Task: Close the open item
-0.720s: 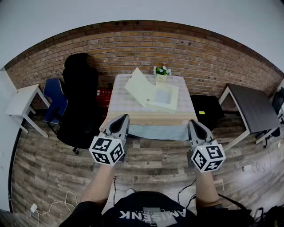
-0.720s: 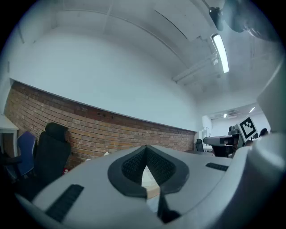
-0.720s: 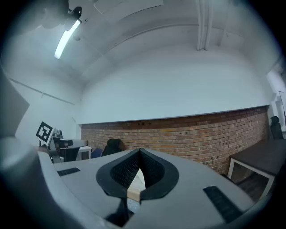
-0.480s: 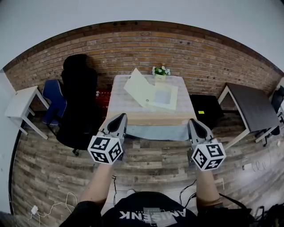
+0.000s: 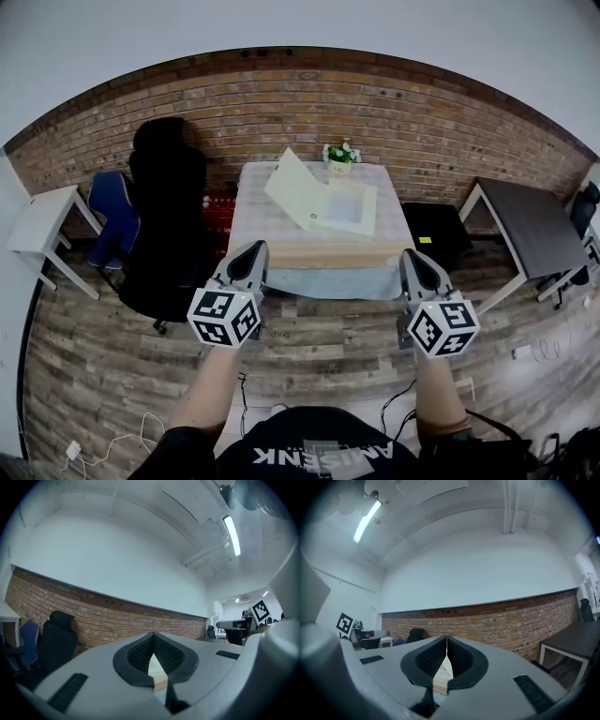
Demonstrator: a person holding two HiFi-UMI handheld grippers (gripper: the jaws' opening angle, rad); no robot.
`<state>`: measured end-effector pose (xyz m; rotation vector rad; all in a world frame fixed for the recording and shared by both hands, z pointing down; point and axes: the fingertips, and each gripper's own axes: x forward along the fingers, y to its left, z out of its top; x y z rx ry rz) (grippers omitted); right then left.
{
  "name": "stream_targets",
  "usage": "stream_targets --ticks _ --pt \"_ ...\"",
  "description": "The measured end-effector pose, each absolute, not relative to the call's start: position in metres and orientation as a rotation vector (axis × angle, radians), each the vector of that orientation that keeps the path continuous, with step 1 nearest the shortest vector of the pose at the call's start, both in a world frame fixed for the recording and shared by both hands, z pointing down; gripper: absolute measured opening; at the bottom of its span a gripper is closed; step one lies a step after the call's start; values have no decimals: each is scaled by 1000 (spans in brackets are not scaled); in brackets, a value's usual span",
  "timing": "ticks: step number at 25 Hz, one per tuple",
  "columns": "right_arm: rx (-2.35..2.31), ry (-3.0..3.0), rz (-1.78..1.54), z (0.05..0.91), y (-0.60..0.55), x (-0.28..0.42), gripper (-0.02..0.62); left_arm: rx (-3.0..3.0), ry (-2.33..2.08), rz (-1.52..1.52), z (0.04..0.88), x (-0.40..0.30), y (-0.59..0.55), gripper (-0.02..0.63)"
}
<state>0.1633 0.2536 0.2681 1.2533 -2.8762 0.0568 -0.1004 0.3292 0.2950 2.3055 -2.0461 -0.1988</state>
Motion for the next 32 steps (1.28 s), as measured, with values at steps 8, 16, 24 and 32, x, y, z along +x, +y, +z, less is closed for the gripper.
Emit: stream_targets --ticks 8,16,24,32 --pt "1296 -2844 45 269 264 139 41 2342 -2008 -204 300 -122 333 12" --pt "1313 -2828 23 275 278 107 41 2363 -1990 -200 310 -149 338 11" --pt "1321 -2817 -22 266 287 83 41 2387 -1981 -227 304 -172 341 12" --pt "1312 -2821 8 277 274 65 41 2382 -1968 -209 319 -182 341 11"
